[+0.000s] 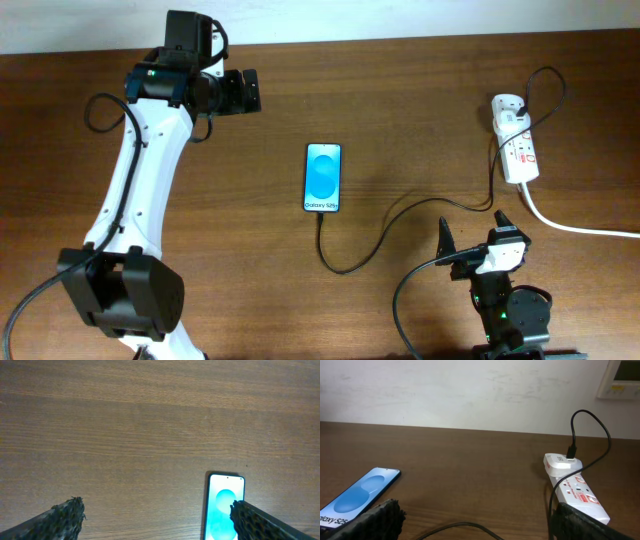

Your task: Plug charger to phone and switch on socket

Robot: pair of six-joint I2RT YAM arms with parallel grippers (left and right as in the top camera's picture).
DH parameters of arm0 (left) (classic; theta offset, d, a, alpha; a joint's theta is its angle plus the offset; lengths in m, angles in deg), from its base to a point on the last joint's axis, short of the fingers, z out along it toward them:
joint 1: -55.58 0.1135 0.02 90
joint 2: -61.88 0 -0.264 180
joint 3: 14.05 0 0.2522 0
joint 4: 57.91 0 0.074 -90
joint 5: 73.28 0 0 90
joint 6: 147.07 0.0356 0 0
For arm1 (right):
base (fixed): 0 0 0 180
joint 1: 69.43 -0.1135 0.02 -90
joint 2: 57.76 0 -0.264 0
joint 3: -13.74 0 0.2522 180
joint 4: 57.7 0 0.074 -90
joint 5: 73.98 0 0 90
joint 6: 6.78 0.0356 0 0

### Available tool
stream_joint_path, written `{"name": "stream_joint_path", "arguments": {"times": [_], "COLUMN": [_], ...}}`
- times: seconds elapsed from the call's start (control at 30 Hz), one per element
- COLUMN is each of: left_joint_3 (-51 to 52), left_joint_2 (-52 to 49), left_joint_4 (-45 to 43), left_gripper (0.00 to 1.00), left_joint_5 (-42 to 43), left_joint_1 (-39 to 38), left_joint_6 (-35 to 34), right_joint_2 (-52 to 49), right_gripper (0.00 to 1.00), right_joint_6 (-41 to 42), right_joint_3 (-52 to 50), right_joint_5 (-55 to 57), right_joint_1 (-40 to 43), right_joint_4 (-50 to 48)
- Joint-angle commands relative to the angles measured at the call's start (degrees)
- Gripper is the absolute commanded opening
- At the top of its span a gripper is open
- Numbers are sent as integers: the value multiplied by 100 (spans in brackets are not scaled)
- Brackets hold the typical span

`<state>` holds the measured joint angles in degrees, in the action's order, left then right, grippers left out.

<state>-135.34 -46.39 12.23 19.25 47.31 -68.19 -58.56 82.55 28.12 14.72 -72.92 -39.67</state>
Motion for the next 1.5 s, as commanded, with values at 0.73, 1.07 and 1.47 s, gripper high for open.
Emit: {"name": "stream_joint_path", "arguments": {"times": [0.73, 1.07, 1.47], "left_joint_3": [2734, 5021, 7167], "left_joint_2": [2341, 4433, 8365], "left_joint_4": [304, -367, -1351], "left_gripper": [99, 99, 99], "left_joint_5": [-1178, -1224, -1108], "left_joint_1": [20, 20, 57], "left_joint_6": [48, 50, 201], "right_joint_2": [61, 61, 61], "right_gripper": [98, 98, 98], "right_joint_6": [-42, -42, -42], "right_joint_3": [-31, -31, -31], "right_joint_5": [72, 72, 70], "right_joint_1": [-63, -63, -63], "right_joint_4": [33, 33, 33]}}
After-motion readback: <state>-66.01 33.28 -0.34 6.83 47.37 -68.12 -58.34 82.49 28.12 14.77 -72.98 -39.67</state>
